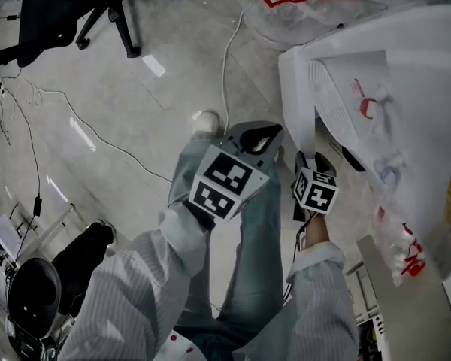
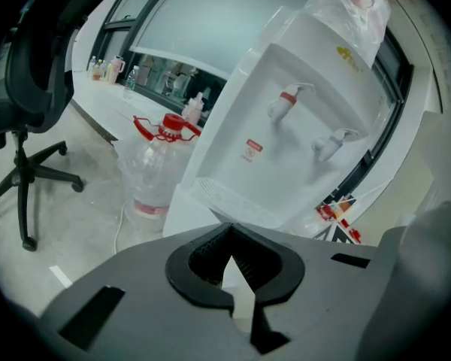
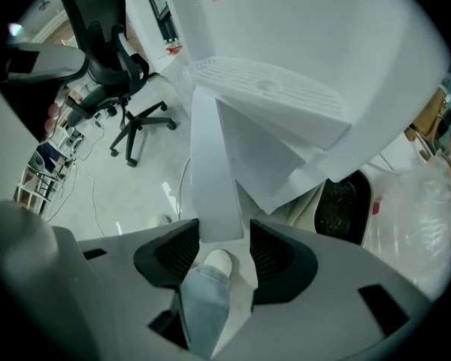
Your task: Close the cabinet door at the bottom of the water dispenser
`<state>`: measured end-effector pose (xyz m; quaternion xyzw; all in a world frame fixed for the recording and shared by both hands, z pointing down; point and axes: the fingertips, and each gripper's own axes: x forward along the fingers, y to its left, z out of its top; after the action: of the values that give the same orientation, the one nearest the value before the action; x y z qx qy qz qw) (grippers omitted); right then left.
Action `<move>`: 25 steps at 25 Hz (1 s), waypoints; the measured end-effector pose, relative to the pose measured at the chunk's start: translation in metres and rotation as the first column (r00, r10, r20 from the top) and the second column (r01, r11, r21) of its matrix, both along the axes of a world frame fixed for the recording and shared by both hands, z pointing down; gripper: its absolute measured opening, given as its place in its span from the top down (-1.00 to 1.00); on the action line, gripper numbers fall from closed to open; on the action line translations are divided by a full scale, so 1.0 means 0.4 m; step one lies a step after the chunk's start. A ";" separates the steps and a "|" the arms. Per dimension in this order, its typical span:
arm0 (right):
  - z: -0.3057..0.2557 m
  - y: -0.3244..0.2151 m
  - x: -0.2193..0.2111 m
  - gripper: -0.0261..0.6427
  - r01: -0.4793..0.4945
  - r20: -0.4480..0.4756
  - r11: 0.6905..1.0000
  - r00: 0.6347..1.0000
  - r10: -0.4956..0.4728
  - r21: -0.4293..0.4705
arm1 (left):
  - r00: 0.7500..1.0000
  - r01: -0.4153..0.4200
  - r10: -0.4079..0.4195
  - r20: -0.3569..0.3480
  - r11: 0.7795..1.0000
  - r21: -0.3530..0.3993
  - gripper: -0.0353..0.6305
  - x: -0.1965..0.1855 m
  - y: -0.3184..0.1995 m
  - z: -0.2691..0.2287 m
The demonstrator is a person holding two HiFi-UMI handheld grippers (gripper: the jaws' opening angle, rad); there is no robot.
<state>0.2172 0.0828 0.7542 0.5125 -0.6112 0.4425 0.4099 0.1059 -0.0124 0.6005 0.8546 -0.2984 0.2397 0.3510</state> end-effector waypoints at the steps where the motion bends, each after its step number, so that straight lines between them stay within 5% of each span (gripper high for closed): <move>1: 0.000 -0.001 0.011 0.31 -0.007 -0.007 1.000 1.000 0.007 0.004 | 1.000 0.007 -0.007 -0.001 1.000 0.000 0.86 0.003 0.001 0.002; 13: 0.018 -0.017 0.107 0.31 0.021 -0.095 0.999 0.995 -0.017 0.041 | 0.994 0.103 -0.103 -0.029 0.995 -0.014 0.86 0.010 0.025 0.037; 19: 0.035 -0.005 0.111 0.31 -0.109 -0.082 0.993 0.990 0.112 0.036 | 0.989 0.144 -0.144 -0.027 0.989 -0.014 0.86 -0.010 0.016 0.051; 25: 0.031 -0.025 0.144 0.37 -0.042 -0.138 0.996 0.989 0.053 0.082 | 0.987 0.154 -0.155 -0.030 0.988 -0.016 0.86 -0.011 0.013 0.062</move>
<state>0.2750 0.0727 0.7666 0.5725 -0.5857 0.3904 0.4205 0.1015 -0.0072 0.6252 0.8301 -0.3565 0.2003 0.3791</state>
